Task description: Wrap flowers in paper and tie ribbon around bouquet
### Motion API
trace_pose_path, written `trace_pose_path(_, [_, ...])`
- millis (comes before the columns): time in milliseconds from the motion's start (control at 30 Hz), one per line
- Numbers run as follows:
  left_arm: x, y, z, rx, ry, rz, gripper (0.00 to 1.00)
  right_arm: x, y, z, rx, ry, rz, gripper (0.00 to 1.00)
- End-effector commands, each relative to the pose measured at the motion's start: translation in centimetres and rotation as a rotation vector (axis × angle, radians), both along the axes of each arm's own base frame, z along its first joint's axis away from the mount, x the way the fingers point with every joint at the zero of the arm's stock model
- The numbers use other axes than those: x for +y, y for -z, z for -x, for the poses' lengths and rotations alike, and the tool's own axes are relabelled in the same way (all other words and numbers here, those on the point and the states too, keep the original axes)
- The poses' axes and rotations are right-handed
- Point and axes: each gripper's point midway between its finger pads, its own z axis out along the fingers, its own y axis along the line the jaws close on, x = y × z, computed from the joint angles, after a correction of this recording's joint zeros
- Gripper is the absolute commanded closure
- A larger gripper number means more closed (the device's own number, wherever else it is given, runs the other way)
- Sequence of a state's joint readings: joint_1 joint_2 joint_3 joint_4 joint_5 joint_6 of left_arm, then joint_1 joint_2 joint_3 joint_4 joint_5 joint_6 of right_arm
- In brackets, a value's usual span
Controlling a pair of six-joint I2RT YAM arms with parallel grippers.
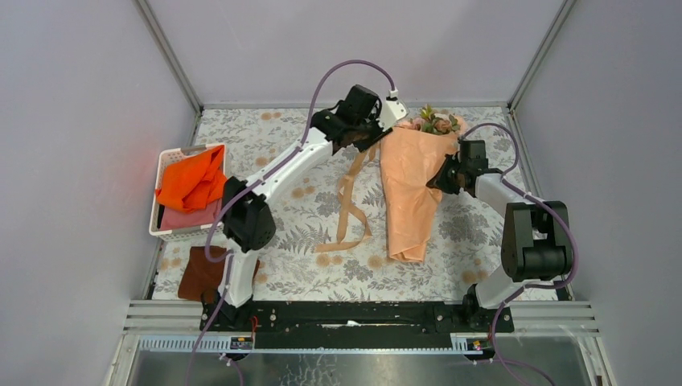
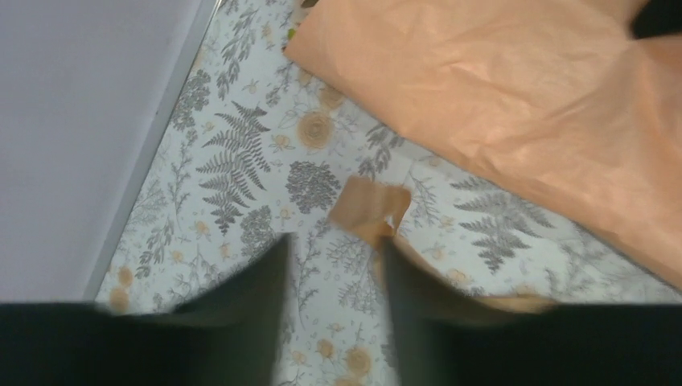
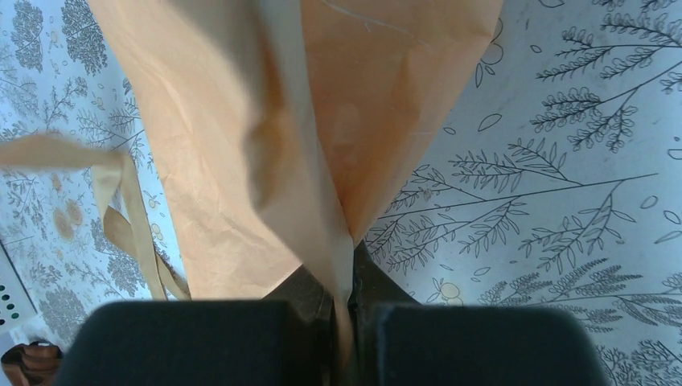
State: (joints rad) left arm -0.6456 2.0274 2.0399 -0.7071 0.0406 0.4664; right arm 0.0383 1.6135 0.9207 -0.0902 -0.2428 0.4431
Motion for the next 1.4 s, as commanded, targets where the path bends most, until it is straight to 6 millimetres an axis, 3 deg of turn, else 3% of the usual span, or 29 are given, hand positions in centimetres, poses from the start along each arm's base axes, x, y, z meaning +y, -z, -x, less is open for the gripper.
trace_pose_path(0, [1.1,-0.5,-4.4,-0.125,-0.14,-0.032,0.16,-0.9,-3.4,-1.1,-0.102,0.013,0.038,1.0])
trace_pose_path(33, [1.8,0.1,-4.7,-0.117,-0.171,-0.045,0.03,-1.0,-3.3,-1.0,-0.1,0.013,0.042,1.0])
trace_pose_path(100, [3.2,0.9,-4.3,-0.095,-0.236,-0.056,0.01,-1.0,-3.3,-0.8,-0.101,0.009,0.045,1.0])
trace_pose_path(167, [4.7,1.6,-2.5,-0.053,-0.288,-0.055,0.01,-1.0,-3.2,-0.6,-0.099,0.007,0.046,1.0])
trace_pose_path(267, [5.4,2.8,3.3,0.088,-0.241,0.021,0.01,-0.9,-2.8,-0.5,-0.095,-0.001,0.04,1.0])
trace_pose_path(333, [5.3,5.5,8.3,0.217,-0.163,0.026,0.02,-0.7,-2.5,-0.4,-0.088,-0.008,0.034,1.0])
trace_pose_path(433, [4.6,10.0,16.2,0.381,0.028,-0.069,0.15,-0.6,-2.0,-0.3,-0.076,-0.013,0.032,1.0])
trace_pose_path(467, [4.5,11.3,18.3,0.405,0.088,-0.112,0.16,-0.6,-1.9,-0.3,-0.073,-0.015,0.031,1.0])
trace_pose_path(533, [4.6,13.1,20.5,0.405,0.162,-0.192,0.16,-0.6,-1.8,-0.3,-0.071,-0.016,0.03,1.0])
trace_pose_path(733, [4.0,16.7,20.4,0.46,0.132,-0.246,0.2,-0.7,-1.7,-0.2,-0.069,-0.013,0.035,1.0])
trace_pose_path(933, [4.6,18.8,19.4,0.446,0.079,-0.302,0.44,-0.9,-1.8,0.1,-0.076,-0.016,0.051,1.0])
trace_pose_path(1367, [6.1,21.3,20.5,0.516,0.088,-0.354,0.47,-0.9,-1.3,0.1,-0.068,-0.023,0.051,1.0])
